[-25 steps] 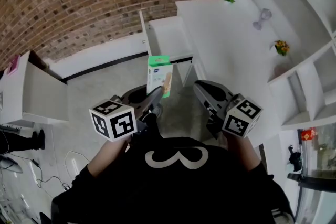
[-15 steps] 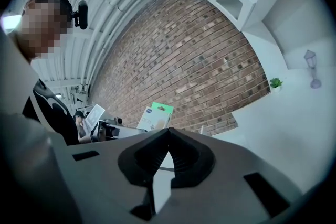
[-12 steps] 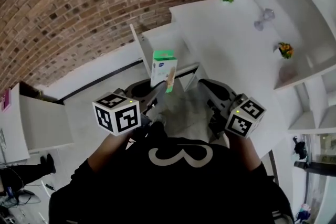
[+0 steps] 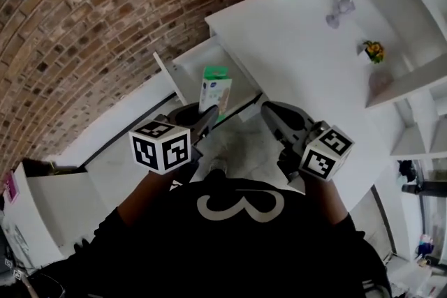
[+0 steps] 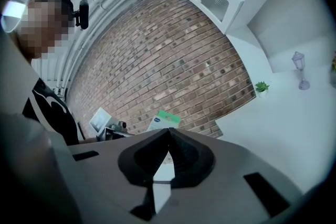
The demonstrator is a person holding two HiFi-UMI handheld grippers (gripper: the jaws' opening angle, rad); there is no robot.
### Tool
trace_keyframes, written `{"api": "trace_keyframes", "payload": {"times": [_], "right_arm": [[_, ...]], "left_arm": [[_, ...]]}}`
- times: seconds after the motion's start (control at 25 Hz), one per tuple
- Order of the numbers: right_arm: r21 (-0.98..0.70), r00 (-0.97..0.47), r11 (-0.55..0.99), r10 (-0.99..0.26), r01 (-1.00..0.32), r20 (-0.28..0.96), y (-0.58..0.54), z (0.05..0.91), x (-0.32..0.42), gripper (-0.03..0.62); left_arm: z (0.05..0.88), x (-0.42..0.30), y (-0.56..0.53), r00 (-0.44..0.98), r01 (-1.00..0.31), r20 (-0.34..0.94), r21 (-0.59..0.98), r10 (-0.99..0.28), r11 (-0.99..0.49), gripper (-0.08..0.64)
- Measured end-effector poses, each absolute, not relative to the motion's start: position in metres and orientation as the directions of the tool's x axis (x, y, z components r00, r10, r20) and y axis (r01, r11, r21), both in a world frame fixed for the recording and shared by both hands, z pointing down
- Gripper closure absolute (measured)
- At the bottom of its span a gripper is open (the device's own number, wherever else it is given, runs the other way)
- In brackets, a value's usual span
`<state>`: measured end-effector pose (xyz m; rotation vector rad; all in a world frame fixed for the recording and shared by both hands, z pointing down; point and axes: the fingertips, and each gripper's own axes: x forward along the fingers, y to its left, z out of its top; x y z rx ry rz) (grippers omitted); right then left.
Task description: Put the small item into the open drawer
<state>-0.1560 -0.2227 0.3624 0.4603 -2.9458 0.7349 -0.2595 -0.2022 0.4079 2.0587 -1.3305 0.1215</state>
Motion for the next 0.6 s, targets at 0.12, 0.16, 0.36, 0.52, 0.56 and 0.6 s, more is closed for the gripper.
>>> {"api": "trace_keyframes", "payload": {"times": [0.12,0.16,0.36,0.52,0.56,0.6], "right_arm": [[-0.451,-0.938,0.823,-0.317,-0.346,0.141,-0.235,0.366,-0.158,0.583],[-0.453,-0.933,0.816,-0.331,-0.358,0.142,-0.238,0.368,-0.158,0.583],[-0.465,-0.908,0.782,-0.39,-0.416,0.156,-0.256,0.381,-0.156,0.583],[-0.48,-0.893,0.757,-0.418,-0.443,0.166,-0.266,0.391,-0.154,0.583],[-0.484,-0.889,0.75,-0.425,-0.45,0.169,-0.268,0.393,-0.153,0.583],[-0.487,-0.885,0.743,-0.433,-0.458,0.172,-0.271,0.396,-0.151,0.583]], "left_arm": [[0.424,-0.27,-0.222,0.474,-0.851,0.447,0.454,-0.759,-0.264,0.477],[0.431,-0.273,-0.228,0.473,-0.855,0.458,0.444,-0.753,-0.267,0.477],[0.469,-0.281,-0.258,0.475,-0.865,0.519,0.423,-0.711,-0.27,0.477],[0.51,-0.289,-0.277,0.448,-0.883,0.585,0.407,-0.676,-0.233,0.477],[0.521,-0.292,-0.282,0.437,-0.89,0.603,0.397,-0.667,-0.224,0.477],[0.53,-0.294,-0.287,0.426,-0.897,0.619,0.385,-0.659,-0.218,0.477]]}}
